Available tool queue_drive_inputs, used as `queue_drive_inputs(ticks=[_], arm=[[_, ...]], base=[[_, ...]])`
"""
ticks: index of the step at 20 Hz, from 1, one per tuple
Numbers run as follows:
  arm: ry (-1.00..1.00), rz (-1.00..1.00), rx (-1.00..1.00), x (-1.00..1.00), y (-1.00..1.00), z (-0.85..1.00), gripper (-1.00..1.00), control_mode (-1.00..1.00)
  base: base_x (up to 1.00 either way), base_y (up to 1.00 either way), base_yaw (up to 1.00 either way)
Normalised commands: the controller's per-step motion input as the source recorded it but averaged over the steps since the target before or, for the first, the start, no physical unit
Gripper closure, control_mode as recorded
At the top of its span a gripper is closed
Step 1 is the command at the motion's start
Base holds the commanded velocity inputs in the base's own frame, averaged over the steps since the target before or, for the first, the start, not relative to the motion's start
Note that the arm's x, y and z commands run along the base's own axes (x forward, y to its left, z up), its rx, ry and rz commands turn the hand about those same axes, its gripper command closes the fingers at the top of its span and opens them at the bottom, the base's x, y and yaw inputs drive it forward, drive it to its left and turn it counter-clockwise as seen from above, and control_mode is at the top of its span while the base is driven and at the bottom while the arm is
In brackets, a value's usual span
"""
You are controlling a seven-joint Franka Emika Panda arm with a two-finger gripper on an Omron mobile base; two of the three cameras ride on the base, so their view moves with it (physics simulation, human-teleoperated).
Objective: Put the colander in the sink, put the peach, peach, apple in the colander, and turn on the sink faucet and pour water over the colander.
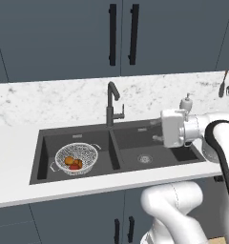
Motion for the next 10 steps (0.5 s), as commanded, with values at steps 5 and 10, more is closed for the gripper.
queue_drive_inputs(ticks=[5, 10], arm=[[0.13, 0.11, 0.25, 0.39, -0.24, 0.01, -1.00, -1.00], [0.18, 0.19, 0.30, 0.36, -0.08, 0.08, -1.00, -1.00]], base=[[0.00, 0.00, 0.00], [0.00, 0.00, 0.00]])
